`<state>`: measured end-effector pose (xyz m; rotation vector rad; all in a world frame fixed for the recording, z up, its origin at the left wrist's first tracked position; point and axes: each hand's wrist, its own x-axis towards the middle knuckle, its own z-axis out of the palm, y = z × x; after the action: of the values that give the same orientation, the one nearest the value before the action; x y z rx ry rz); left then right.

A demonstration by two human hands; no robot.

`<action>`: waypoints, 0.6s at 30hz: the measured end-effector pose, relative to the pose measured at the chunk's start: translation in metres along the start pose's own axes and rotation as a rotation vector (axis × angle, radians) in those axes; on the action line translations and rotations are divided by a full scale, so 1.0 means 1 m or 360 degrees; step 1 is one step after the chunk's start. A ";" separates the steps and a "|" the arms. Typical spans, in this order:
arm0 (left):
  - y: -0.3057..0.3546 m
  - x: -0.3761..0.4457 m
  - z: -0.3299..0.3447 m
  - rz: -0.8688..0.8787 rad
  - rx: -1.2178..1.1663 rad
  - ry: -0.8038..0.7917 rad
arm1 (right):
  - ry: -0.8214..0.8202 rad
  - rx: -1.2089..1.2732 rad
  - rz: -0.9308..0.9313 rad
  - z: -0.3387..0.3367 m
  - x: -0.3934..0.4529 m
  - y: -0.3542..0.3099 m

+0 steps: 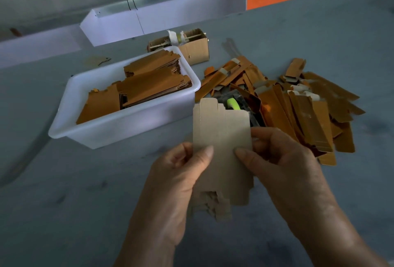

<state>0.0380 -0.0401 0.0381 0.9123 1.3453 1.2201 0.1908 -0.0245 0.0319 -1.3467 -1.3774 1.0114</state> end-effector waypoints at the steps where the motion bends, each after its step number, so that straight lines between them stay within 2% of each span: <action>1: 0.001 0.000 0.002 0.0019 0.0049 -0.0016 | -0.0035 0.0069 0.0028 0.000 -0.001 0.001; 4: 0.002 -0.001 0.006 0.0075 0.0196 -0.0003 | -0.0114 0.0126 0.0050 0.000 -0.001 0.004; 7: 0.000 0.001 0.006 0.0092 0.0254 0.0047 | -0.0253 0.0399 0.0130 -0.002 0.000 0.005; 9: -0.002 0.003 0.006 0.0117 0.0300 0.0083 | -0.0303 0.0439 0.0171 -0.002 0.000 0.006; 11: -0.005 0.004 0.009 0.0128 0.0317 0.0107 | -0.0218 0.0222 0.0116 -0.001 0.000 0.008; 14: -0.012 0.005 0.015 0.0146 0.0350 0.0184 | 0.0046 -0.0384 -0.0119 0.005 -0.004 0.008; 15: -0.013 0.005 0.017 0.0150 0.0361 0.0214 | 0.0105 -0.0475 -0.0184 0.008 -0.006 0.007; 18: -0.013 0.004 0.022 0.0127 0.0355 0.0229 | 0.0056 -0.0357 -0.0160 0.015 -0.010 0.000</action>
<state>0.0601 -0.0353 0.0263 1.0589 1.5971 1.2321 0.1757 -0.0338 0.0280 -1.4347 -1.5511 0.7810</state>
